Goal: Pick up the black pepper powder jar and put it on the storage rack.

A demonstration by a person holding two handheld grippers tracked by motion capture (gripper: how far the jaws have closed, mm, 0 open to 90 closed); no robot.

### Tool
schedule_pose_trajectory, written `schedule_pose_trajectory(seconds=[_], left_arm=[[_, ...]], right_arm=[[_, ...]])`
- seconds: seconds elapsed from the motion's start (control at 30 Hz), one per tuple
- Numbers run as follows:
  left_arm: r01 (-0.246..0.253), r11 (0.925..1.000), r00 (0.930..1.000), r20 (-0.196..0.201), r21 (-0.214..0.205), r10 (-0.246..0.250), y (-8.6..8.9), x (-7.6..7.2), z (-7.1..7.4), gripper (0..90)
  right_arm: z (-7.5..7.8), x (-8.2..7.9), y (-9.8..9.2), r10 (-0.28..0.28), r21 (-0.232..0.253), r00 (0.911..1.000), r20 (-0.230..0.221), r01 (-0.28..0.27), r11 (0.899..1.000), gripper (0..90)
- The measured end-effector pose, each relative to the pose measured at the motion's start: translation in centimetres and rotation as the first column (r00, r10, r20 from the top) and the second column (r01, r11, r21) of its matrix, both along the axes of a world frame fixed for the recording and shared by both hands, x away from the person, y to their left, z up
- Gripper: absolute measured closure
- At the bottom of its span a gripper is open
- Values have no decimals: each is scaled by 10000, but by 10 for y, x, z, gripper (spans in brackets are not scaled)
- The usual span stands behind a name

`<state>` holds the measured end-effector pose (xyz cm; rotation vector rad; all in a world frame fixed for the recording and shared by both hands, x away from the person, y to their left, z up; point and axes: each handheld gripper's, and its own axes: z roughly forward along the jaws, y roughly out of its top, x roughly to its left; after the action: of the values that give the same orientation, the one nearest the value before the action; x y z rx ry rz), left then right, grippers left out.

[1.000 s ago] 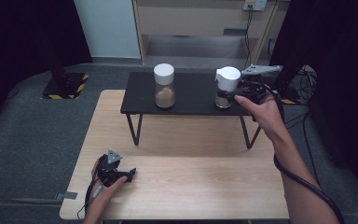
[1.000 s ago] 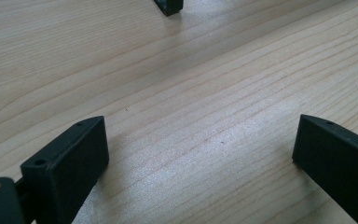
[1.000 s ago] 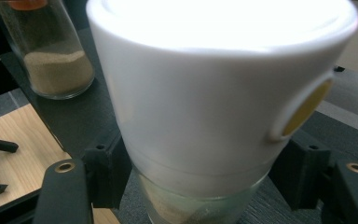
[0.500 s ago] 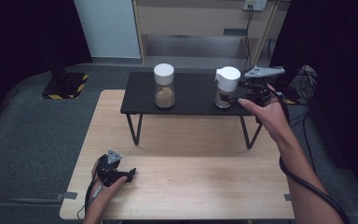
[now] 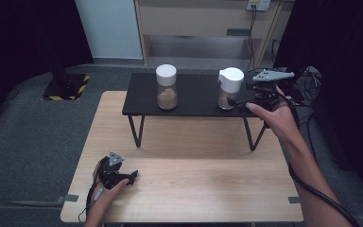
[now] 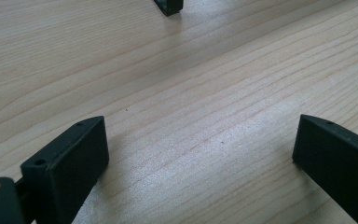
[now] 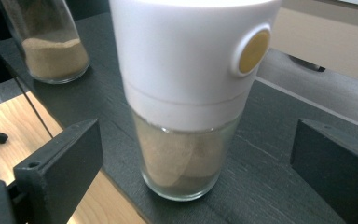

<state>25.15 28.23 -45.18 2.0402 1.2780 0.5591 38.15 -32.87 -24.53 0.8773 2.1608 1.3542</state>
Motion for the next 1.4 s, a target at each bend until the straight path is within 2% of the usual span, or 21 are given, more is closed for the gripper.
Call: schedule_pose_trajectory(seconds=[0.2, 0.7, 0.87, 1.0, 1.4], left_arm=[[-2, 10000, 10000, 2, 4, 2, 0, 0, 0, 20], [-5, 10000, 10000, 4, 7, 5, 0, 0, 0, 20], [-5, 10000, 10000, 8, 9, 5, 0, 0, 0, 19], [-3, 10000, 10000, 5, 7, 3, 0, 0, 0, 20], [-5, 10000, 10000, 7, 8, 5, 0, 0, 0, 20]], right_arm=[[-1, -7, -3, 79, 71, 10000, -56, -79, 9999, 30], [-3, -30, -2, 364, -236, 9993, -108, -366, 9990, 31], [-7, -40, 1, 514, -465, 9986, -79, -518, 9976, 32], [-10, -48, 9, 552, -858, 9984, -152, -563, 9947, 35], [-31, -61, 21, 1078, -1359, 9934, -392, -1121, 9844, 35]])
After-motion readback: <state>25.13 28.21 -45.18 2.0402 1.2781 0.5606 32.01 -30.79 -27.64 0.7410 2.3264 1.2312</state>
